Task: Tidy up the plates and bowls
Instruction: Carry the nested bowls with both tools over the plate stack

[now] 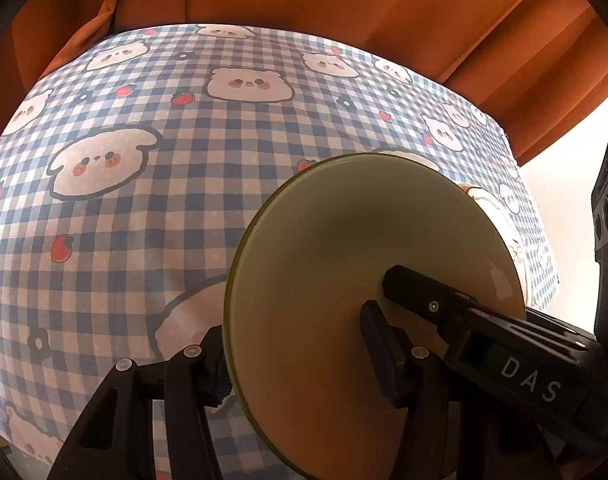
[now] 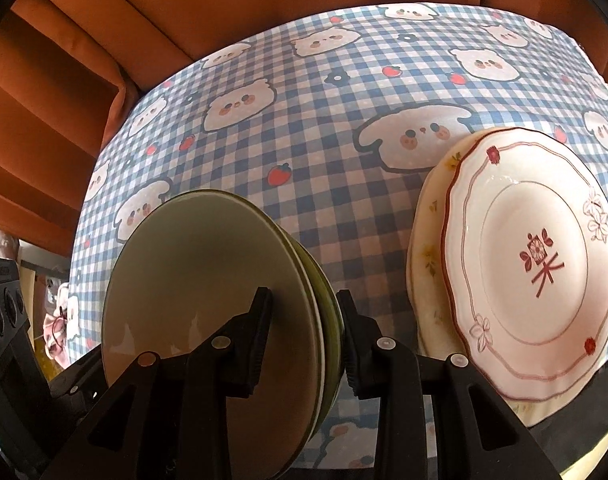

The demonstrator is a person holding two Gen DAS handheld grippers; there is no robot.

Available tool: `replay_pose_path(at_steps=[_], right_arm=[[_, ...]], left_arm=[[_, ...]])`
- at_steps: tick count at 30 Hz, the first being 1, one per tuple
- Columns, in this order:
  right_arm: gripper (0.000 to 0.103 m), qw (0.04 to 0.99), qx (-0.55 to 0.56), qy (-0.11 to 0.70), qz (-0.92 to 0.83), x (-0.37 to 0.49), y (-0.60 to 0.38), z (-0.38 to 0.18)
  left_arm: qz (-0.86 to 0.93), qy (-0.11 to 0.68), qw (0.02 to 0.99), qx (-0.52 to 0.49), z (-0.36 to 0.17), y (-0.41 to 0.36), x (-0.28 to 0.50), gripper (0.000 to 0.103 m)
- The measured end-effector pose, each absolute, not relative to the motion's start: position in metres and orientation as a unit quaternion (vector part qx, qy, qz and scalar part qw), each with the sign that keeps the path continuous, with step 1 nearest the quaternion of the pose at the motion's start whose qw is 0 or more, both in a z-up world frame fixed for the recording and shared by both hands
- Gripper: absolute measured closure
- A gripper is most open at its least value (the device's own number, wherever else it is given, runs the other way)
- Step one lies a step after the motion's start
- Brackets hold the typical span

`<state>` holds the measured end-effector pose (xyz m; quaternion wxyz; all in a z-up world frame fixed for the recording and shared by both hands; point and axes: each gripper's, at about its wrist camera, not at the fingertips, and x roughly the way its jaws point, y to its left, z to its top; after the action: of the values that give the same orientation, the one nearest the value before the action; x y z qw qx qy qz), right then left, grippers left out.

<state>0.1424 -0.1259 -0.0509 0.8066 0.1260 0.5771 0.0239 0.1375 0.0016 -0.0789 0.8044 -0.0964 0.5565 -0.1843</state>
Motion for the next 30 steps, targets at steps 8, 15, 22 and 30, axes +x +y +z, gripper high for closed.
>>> replay_pose_path(at_steps=[8, 15, 22, 30], right_arm=[[0.068, 0.823, 0.133, 0.551, 0.014, 0.134, -0.12, -0.026], [0.068, 0.835, 0.138, 0.532, 0.008, 0.124, -0.123, -0.002], [0.068, 0.849, 0.14, 0.508, 0.025, 0.119, -0.136, 0.011], [0.067, 0.852, 0.123, 0.506, 0.06, 0.121, -0.17, 0.018]], left_arm=[[-0.196, 0.538, 0.815, -0.09, -0.05, 0.006, 0.132, 0.047], [-0.204, 0.52, 0.825, -0.081, -0.031, -0.001, 0.127, 0.047], [-0.186, 0.5, 0.842, -0.077, -0.021, -0.016, 0.118, 0.047], [-0.157, 0.495, 0.849, -0.099, -0.014, -0.052, 0.112, 0.047]])
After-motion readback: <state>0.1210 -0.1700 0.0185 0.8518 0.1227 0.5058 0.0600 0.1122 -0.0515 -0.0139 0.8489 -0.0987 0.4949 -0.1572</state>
